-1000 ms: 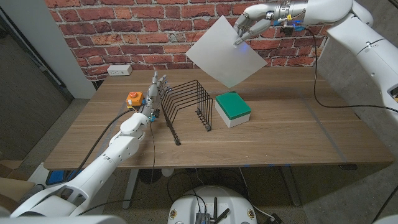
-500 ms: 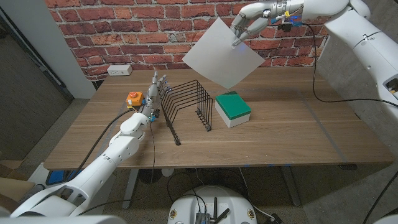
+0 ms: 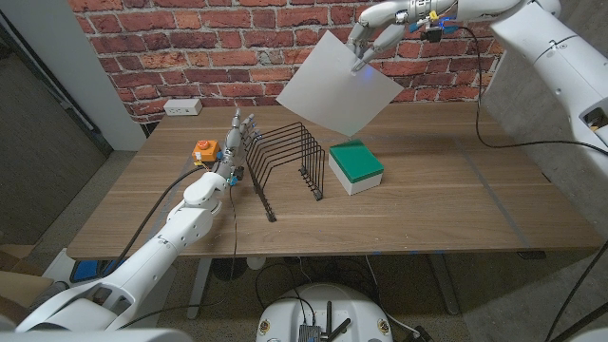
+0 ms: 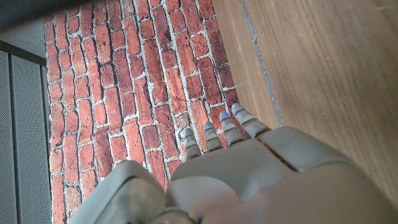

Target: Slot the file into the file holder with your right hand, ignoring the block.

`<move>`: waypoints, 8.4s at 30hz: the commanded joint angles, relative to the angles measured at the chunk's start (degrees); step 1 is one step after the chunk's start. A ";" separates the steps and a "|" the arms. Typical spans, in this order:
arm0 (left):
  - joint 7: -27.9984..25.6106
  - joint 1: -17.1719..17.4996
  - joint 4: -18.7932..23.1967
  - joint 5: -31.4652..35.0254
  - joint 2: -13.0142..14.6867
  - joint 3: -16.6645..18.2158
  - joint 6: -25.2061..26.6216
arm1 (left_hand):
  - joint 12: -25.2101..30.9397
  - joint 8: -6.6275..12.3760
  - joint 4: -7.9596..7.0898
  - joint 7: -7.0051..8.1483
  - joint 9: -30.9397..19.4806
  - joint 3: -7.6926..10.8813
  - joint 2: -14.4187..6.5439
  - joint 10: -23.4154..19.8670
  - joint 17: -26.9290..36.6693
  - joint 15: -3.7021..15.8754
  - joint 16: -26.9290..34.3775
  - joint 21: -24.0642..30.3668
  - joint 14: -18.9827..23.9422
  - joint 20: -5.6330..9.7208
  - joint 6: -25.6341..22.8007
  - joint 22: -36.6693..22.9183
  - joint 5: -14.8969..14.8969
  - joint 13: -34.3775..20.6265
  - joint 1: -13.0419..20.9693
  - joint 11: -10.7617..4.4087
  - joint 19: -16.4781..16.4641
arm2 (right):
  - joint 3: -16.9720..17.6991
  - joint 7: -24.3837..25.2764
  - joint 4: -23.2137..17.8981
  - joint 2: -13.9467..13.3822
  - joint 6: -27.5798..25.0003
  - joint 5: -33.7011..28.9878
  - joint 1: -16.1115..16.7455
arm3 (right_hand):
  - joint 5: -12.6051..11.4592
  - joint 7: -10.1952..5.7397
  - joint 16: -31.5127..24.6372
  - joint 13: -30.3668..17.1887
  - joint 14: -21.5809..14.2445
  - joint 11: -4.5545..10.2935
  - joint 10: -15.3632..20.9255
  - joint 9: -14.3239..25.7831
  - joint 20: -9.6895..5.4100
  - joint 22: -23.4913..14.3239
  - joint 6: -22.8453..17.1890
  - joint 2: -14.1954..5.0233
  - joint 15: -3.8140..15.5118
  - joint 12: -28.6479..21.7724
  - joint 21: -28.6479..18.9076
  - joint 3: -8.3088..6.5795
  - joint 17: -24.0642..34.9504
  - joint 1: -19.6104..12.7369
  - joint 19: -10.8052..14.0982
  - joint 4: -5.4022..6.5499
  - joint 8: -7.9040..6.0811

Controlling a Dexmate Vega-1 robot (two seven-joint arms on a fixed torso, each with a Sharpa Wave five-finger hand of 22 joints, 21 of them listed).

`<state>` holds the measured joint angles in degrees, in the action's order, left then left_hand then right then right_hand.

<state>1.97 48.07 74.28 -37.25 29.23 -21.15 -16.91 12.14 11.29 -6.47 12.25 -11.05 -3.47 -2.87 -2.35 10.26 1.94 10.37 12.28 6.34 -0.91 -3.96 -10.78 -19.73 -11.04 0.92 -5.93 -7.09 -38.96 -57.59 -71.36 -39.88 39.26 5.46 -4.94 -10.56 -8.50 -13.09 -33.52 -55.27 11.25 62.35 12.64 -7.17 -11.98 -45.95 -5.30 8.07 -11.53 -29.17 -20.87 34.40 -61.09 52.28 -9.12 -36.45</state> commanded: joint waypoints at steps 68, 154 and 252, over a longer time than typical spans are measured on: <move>-0.03 0.02 0.05 0.00 0.02 0.01 0.03 | 0.18 0.14 0.01 0.31 -0.27 0.50 0.06 -0.11 0.13 -0.08 0.35 0.13 0.63 -0.02 0.04 -0.30 -0.03 -0.31 -0.16 -0.48 -0.51 | -6.05 -9.85 8.21 7.82 4.33 0.09 -9.27 | -0.58 -2.17 -0.13 0.08 1.30 0.44 -1.46 0.04 -4.77 0.38 -2.19 -1.35 5.12 -0.13 -1.89 0.51 0.68 -1.14 -1.54 -0.10 -0.49; 0.04 -0.10 -0.12 0.01 -0.02 -0.01 -0.01 | 0.14 0.15 0.01 0.31 -0.27 0.74 0.15 -0.02 0.13 -0.08 0.35 0.13 0.61 0.03 0.01 -0.30 0.02 -0.31 -0.19 -0.44 -0.51 | -11.40 -5.45 0.22 13.74 -8.40 -7.27 -7.29 | -0.92 -1.61 -0.36 -0.03 1.36 0.46 -1.53 -0.09 -4.67 0.72 -2.38 -1.29 5.25 -0.43 -3.80 0.49 0.72 -1.22 -1.94 -0.35 -0.68; 0.15 -0.11 -0.12 0.00 0.01 -0.03 -0.02 | 0.18 0.14 0.00 0.31 -0.27 0.98 0.22 -0.11 0.13 -0.15 0.34 0.14 0.60 0.01 0.03 -0.30 0.08 -0.31 -0.22 -0.57 -0.53 | -19.55 -7.80 7.58 23.40 -10.74 -11.10 -9.99 | -1.35 -1.59 -0.31 -0.42 1.52 0.41 -1.70 -0.05 -4.68 0.92 -1.89 -1.34 5.10 -0.59 -5.73 0.16 0.56 -1.46 -3.09 -0.23 -0.57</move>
<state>2.09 47.97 74.20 -37.24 29.24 -21.17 -16.92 12.14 11.29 -6.39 12.26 -11.05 -2.91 -2.88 -2.35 10.26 1.94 10.37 12.28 6.34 -0.91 -3.96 -10.78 -19.73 -11.04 0.93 -5.93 -7.09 -58.05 -65.23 -65.11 -17.14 27.60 -5.55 -14.69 -11.74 -8.67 -13.09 -33.87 -54.04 11.28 60.32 12.36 -6.22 -10.93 -46.53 -6.06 7.71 -11.76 -34.61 -20.10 34.86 -61.85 49.48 -9.06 -36.60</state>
